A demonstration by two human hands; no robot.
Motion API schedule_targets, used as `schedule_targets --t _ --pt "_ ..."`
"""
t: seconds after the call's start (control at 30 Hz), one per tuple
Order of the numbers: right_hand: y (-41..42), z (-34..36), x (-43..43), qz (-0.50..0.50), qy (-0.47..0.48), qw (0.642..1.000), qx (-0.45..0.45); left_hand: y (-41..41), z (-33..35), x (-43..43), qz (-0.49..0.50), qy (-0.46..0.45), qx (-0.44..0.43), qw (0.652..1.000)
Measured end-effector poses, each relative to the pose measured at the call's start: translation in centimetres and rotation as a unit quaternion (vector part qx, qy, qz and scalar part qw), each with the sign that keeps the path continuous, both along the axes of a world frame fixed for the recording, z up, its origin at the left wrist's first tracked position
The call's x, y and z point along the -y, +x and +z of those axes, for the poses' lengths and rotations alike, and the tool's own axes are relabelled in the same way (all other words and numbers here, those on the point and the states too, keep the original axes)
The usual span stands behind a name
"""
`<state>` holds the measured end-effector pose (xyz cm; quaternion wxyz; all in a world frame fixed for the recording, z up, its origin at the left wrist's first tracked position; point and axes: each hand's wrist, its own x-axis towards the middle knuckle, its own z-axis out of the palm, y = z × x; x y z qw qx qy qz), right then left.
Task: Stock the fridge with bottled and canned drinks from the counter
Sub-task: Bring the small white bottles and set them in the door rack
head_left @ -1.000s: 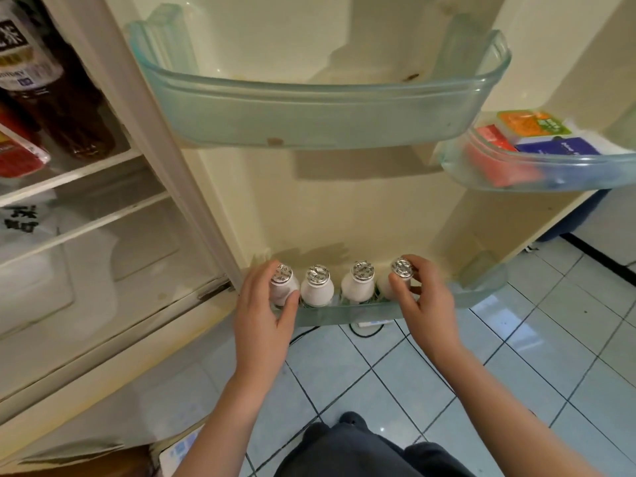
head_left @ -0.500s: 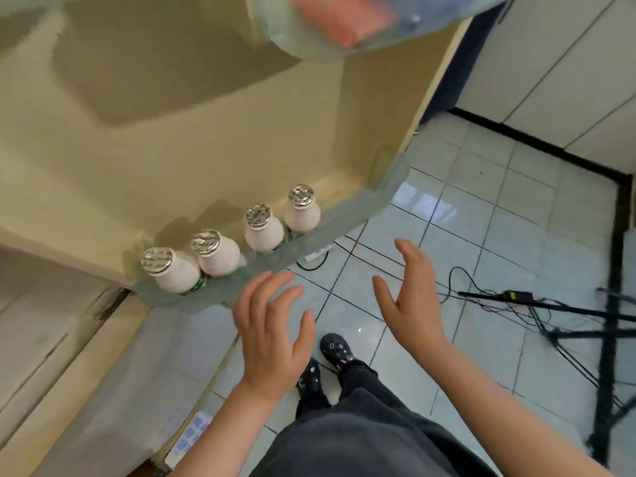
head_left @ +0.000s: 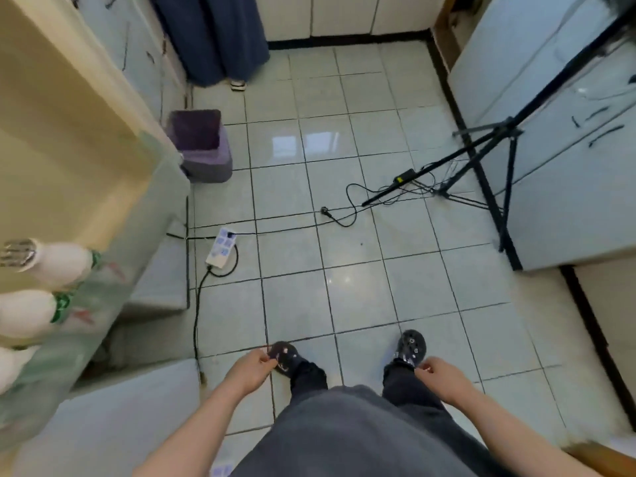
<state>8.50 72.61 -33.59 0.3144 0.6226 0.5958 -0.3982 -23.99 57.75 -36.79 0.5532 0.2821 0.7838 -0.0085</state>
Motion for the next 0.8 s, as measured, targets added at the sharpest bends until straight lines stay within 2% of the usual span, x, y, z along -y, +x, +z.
schedule_targets --t 0.13,0.33,0.5,0.63,0.8 --pt "6.5 -0.9 1.2 -0.076 -0.003 0.997 -0.027 4.5 0.4 -2.0 0.03 0.002 -0.012 0.999" --pt "17.4 -1.5 0.3 -0.151 -0.004 0.986 -0.072 15.2 1.1 -6.9 -0.08 -0.013 -0.059 0.995" --pt "29.8 -2.4 -2.2 -0.192 0.043 0.978 -0.065 27.6 0.2 -13.0 -0.146 -0.009 -0.047 0.988" --pt "40.5 -2.3 -1.6 -0.222 0.029 0.974 -0.022 38.7 0.9 -17.3 -0.255 -0.005 -0.021 0.967" --pt "50.6 -1.8 -0.7 -0.37 0.055 0.927 -0.004 49.3 2.4 -23.4 -0.401 0.051 -0.016 0.915"
